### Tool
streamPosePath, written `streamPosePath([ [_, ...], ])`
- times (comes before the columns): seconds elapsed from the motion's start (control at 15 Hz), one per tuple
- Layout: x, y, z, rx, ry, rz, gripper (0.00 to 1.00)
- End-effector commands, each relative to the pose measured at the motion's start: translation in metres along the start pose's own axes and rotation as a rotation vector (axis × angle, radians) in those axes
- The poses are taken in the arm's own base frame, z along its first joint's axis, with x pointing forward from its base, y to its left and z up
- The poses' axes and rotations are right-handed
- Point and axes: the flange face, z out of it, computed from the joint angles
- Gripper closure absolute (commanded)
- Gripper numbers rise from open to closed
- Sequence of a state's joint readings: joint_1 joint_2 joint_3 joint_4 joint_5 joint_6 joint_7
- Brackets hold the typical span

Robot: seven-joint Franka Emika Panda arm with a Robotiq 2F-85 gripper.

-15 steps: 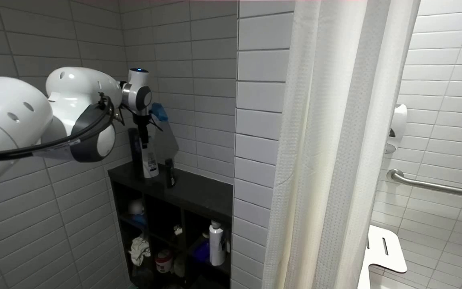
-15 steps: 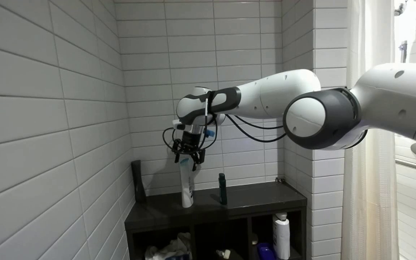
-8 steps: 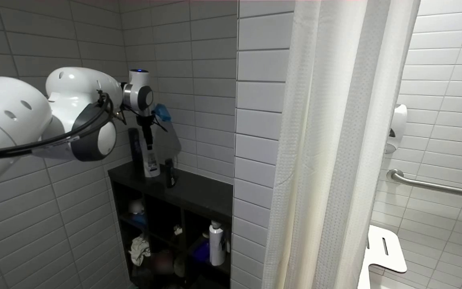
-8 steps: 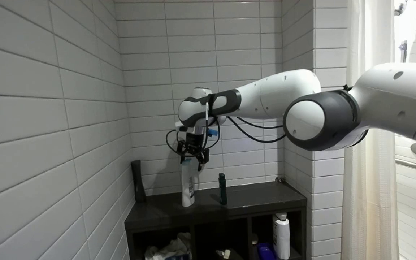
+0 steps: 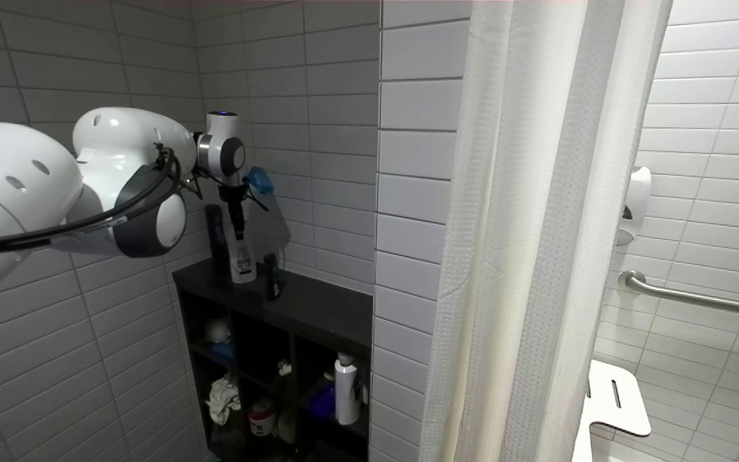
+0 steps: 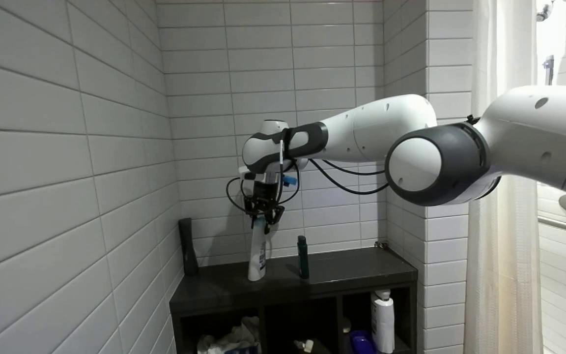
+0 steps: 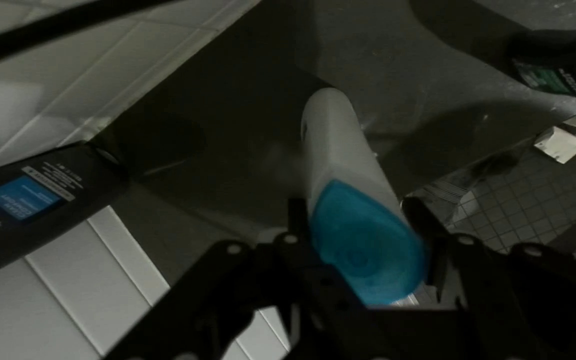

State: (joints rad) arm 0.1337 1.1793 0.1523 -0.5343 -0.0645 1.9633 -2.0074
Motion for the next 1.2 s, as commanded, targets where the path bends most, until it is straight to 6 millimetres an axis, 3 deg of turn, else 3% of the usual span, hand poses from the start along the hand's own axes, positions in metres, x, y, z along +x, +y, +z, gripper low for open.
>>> streamPosePath([
  [0.0,0.000,0.001,-0.002,0.007,-0.015,-0.001,0.79],
  [0.67,-0.003,0.002,-0.001,0.010,-0.104,0.023,0.82],
  [0.73,0.002,0.008,-0.015,-0.003,-0.105,0.031,0.82],
  [1.13,0.001,0.014,-0.029,-0.012,-0.190,0.038,0.82],
])
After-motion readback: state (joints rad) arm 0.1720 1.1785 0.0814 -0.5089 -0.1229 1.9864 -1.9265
